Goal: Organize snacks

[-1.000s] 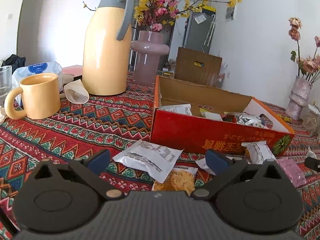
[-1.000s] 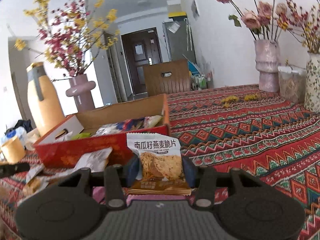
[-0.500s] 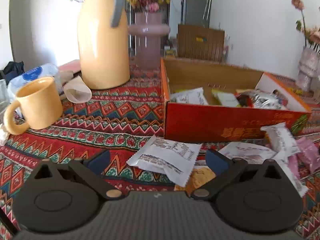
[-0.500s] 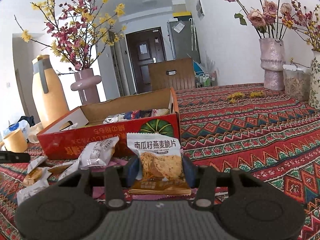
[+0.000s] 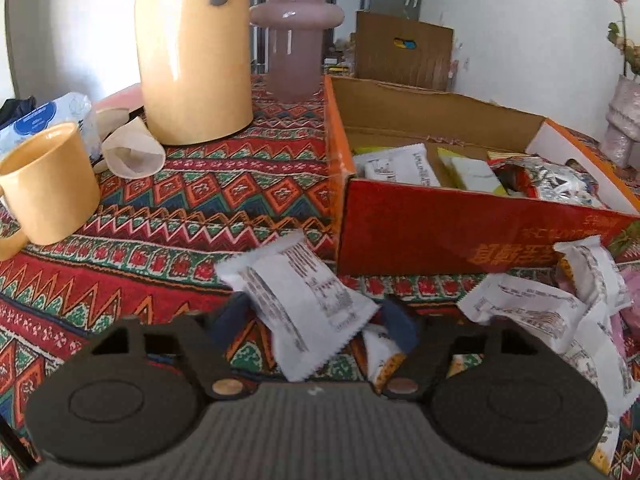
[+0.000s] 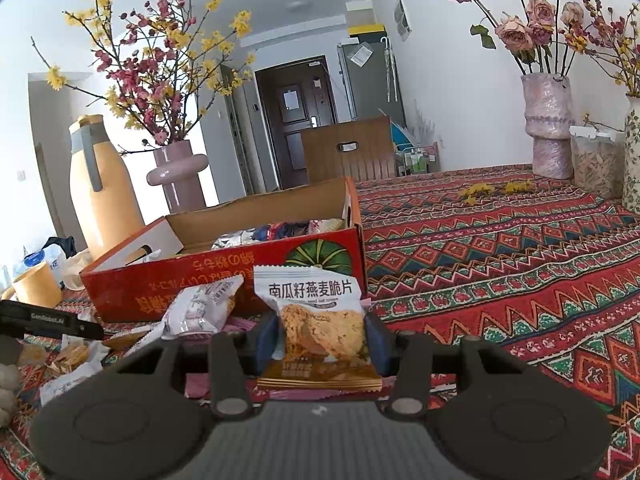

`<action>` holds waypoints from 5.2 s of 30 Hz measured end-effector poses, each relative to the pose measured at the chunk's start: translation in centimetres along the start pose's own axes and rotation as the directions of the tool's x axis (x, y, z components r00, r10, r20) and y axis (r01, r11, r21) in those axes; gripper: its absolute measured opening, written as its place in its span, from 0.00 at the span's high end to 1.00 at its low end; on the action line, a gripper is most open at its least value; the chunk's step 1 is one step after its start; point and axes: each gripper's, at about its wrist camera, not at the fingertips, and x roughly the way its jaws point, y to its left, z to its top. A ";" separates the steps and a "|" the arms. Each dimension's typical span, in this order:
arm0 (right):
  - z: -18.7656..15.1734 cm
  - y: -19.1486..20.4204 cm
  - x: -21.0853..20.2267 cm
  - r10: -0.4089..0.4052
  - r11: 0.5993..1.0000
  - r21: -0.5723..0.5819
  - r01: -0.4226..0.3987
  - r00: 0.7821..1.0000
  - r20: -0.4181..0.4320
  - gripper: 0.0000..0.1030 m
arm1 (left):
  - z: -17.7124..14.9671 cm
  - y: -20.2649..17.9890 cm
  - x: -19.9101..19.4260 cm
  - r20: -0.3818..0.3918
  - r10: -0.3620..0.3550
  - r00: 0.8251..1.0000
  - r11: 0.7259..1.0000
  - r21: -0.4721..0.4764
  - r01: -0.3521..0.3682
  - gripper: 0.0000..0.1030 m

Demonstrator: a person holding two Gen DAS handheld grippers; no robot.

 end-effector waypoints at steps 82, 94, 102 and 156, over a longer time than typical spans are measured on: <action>-0.3 0.0 -0.9 0.013 1.000 -0.002 -0.013 0.998 0.061 0.55 | -1.1 0.3 -4.5 0.136 -0.060 0.989 0.995 0.088 0.048 0.86; 0.5 0.6 -1.8 0.046 0.999 -0.013 -0.045 0.995 0.091 0.55 | 0.5 -1.9 -8.9 0.275 -0.102 0.956 0.991 0.109 0.075 0.87; 5.5 3.2 -0.7 0.096 0.993 -0.082 -0.084 0.982 0.164 0.55 | 4.1 -5.4 -8.7 0.343 -0.120 0.932 0.991 0.101 0.090 0.86; 7.9 4.4 9.3 0.004 0.999 -0.036 0.001 0.992 0.126 0.00 | 6.0 -6.9 -0.8 0.381 0.039 0.924 0.999 -0.031 -0.030 0.00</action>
